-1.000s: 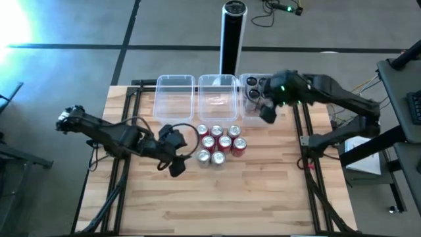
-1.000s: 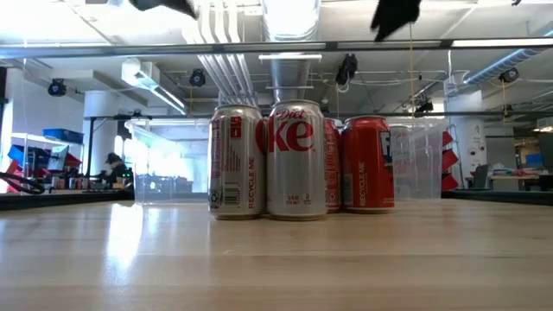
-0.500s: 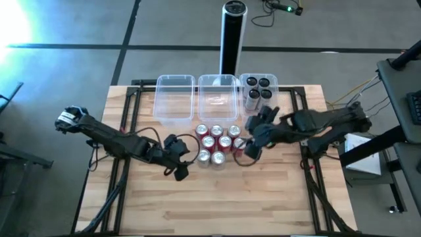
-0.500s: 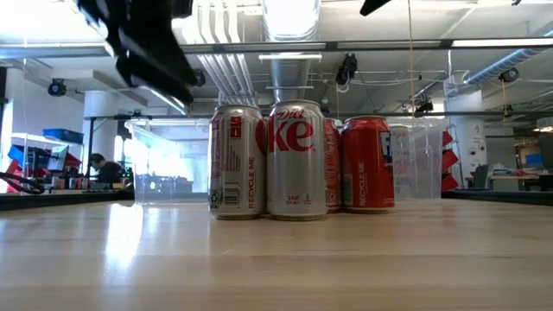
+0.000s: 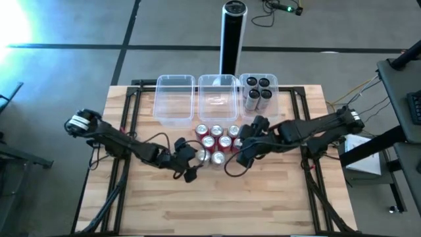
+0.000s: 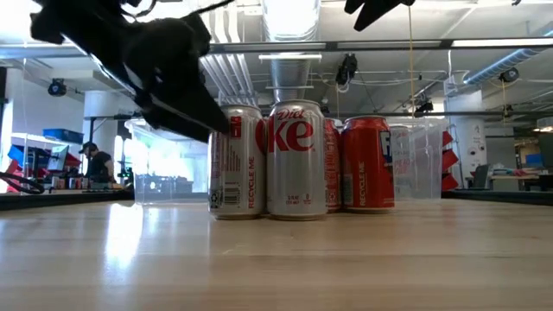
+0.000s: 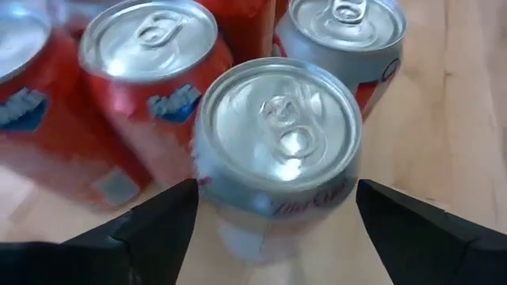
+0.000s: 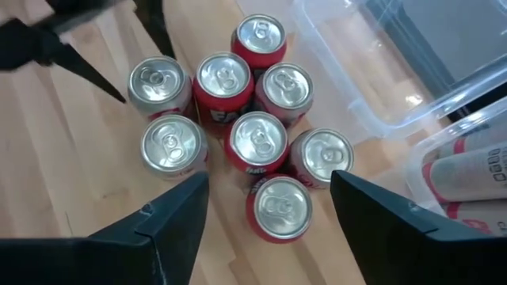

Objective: Sort soda cans
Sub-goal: Put the bottom left white soda can into the left transparent bin

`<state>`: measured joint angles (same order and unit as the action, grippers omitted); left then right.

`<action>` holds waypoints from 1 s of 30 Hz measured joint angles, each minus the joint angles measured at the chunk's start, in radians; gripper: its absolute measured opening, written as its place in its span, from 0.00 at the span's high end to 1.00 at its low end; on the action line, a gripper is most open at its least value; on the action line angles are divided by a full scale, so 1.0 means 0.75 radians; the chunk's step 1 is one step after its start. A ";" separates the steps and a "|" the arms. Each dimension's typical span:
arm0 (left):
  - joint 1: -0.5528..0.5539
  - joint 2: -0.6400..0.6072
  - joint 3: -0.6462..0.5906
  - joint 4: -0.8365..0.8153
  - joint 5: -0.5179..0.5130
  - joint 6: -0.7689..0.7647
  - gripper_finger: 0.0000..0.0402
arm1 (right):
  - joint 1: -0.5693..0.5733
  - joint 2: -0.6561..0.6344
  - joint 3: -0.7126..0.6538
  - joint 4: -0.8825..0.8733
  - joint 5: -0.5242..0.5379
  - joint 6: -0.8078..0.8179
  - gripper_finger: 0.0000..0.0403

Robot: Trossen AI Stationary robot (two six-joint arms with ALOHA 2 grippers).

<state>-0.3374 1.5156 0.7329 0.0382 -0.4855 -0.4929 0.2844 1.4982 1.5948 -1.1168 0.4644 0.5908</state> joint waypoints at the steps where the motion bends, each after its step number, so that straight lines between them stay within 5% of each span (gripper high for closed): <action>1: -0.001 0.025 0.018 0.007 -0.011 0.019 0.17 | 0.000 0.000 0.000 0.000 0.000 0.001 0.37; 11: 0.064 0.271 0.294 -0.061 0.016 -0.020 0.18 | -0.001 -0.011 0.000 0.001 -0.001 0.026 0.37; 24: 0.086 0.348 0.658 -0.709 0.122 -0.096 0.25 | -0.001 -0.015 0.000 -0.004 0.000 -0.028 0.38; 30: 0.128 0.393 0.750 -0.803 0.329 -0.160 0.26 | -0.001 -0.015 0.000 -0.003 0.000 -0.034 0.41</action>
<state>-0.2414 1.8103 1.2956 -0.5637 -0.2386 -0.6126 0.2836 1.4872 1.5948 -1.1191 0.4644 0.5655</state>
